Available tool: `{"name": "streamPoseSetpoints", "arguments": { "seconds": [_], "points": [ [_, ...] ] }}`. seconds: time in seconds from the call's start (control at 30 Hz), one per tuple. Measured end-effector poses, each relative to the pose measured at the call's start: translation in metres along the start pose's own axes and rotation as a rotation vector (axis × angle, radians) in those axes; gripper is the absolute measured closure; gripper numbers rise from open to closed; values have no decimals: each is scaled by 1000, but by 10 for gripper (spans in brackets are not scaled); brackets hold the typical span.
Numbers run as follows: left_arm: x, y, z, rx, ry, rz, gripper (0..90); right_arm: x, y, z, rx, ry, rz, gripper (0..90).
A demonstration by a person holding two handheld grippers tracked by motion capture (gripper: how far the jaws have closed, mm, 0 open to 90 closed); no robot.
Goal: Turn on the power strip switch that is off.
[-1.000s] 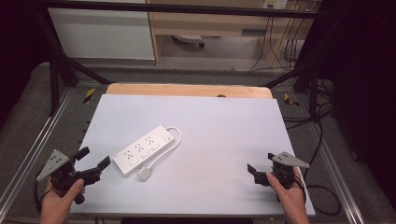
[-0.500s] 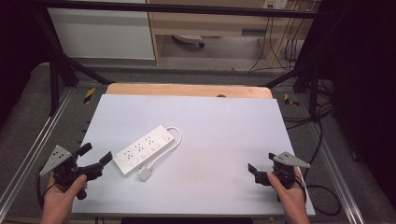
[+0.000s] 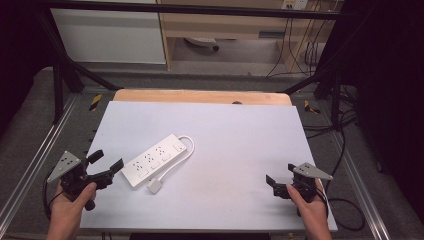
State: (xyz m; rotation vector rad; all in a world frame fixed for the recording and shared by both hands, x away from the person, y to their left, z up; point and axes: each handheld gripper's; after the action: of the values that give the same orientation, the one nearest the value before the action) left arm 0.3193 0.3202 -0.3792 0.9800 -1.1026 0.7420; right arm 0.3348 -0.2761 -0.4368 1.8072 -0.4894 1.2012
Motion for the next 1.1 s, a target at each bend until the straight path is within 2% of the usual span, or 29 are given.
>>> {"name": "streamPoseSetpoints", "arguments": {
  "seconds": [0.27, 0.53, 1.0, 1.1],
  "points": [
    [2, -5, 3, -7, -16, -17, 193, 0, 1, 0, 0, -2, 2, 36],
    [2, -10, 7, -15, -33, -27, 306, 0, 1, 0, -1, -1, 3, 36],
    [2, -20, 10, -30, -51, -51, 426, 0, 1, 0, -3, -1, 6, 37],
    [0, -22, 10, -28, -49, -57, 442, 0, -2, -1, 2, 8, -12, 37]
  ]
}}
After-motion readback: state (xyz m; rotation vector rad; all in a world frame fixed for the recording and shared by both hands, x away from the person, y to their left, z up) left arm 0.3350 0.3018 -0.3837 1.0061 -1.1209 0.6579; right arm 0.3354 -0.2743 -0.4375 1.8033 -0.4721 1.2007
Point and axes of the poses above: each handheld gripper's, and its own axes: y roughly backward along the jaws, x roughly out of its top, z roughly to its right, and after that the axes turned 6 degrees about x, right-handed
